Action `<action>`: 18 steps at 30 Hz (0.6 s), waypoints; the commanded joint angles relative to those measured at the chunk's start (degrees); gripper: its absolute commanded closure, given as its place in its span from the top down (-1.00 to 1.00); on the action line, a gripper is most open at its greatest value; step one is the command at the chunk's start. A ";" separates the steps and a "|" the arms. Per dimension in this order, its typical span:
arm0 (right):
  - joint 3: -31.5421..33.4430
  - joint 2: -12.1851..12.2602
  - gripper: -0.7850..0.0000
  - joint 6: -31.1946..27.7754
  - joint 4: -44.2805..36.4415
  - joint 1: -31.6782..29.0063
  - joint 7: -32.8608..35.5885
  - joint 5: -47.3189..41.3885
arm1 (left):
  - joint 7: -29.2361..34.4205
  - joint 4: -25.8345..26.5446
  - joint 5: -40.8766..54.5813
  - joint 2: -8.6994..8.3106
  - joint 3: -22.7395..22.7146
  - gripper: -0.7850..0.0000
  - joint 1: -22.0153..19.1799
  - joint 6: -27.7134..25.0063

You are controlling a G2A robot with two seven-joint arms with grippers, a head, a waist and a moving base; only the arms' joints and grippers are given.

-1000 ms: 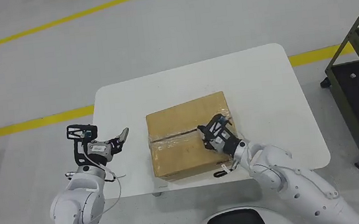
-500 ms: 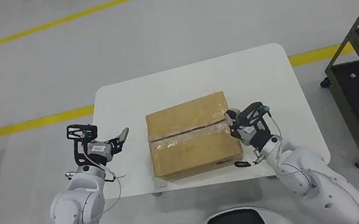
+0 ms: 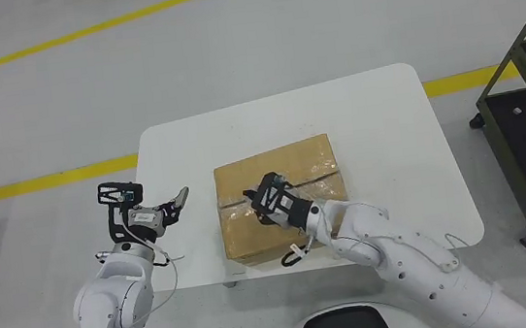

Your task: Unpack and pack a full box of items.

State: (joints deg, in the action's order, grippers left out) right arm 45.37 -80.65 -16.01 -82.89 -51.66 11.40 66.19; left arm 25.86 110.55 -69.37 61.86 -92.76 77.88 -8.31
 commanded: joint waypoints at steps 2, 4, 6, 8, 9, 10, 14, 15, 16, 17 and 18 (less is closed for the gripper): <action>-2.90 -1.52 -1.00 0.24 5.60 3.13 -0.34 -1.75 | 0.00 0.00 0.00 0.00 0.00 1.00 0.00 0.00; -3.95 -2.21 -1.00 0.93 7.75 3.94 -1.20 -1.93 | 0.00 0.00 0.00 0.00 0.00 1.00 0.00 0.00; -3.64 -2.53 -1.00 1.85 8.97 3.85 -1.97 -3.11 | 0.00 0.00 0.00 0.00 0.00 1.00 0.00 0.00; -2.43 -2.40 -1.00 2.87 9.05 2.97 -2.41 -3.71 | 0.00 0.00 0.00 0.00 0.00 1.00 0.00 0.00; -1.66 -2.18 -1.00 3.24 8.52 2.25 -2.42 -3.58 | 0.00 0.00 0.00 0.00 0.00 1.00 0.00 0.00; -0.75 -1.83 -1.00 4.00 8.02 1.34 -1.99 -2.66 | 0.00 0.00 0.00 0.00 0.00 1.00 0.00 0.00; 4.37 0.05 -1.00 4.66 3.45 -3.82 -0.75 -0.49 | 0.00 0.00 0.00 0.00 0.00 1.00 0.00 0.00; 6.20 0.65 -1.00 5.14 1.99 -5.40 -0.27 0.33 | 0.00 0.00 0.00 0.00 0.00 1.00 0.00 0.00; 8.01 1.21 -1.00 5.29 0.24 -7.05 0.19 0.77 | 0.00 0.00 0.00 0.00 0.00 1.00 0.00 0.00; 10.11 1.78 -1.00 5.47 -1.55 -8.82 0.62 0.79 | 0.00 0.00 0.00 0.00 0.00 1.00 0.00 0.00; 12.26 2.34 -1.00 5.57 -3.46 -10.49 0.93 1.08 | 0.00 0.00 0.00 0.00 0.00 1.00 0.00 0.00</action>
State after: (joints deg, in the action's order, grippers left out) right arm 55.16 -78.85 -10.53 -84.34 -60.30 12.01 67.11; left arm 25.86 110.55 -69.37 61.86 -92.76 77.88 -8.31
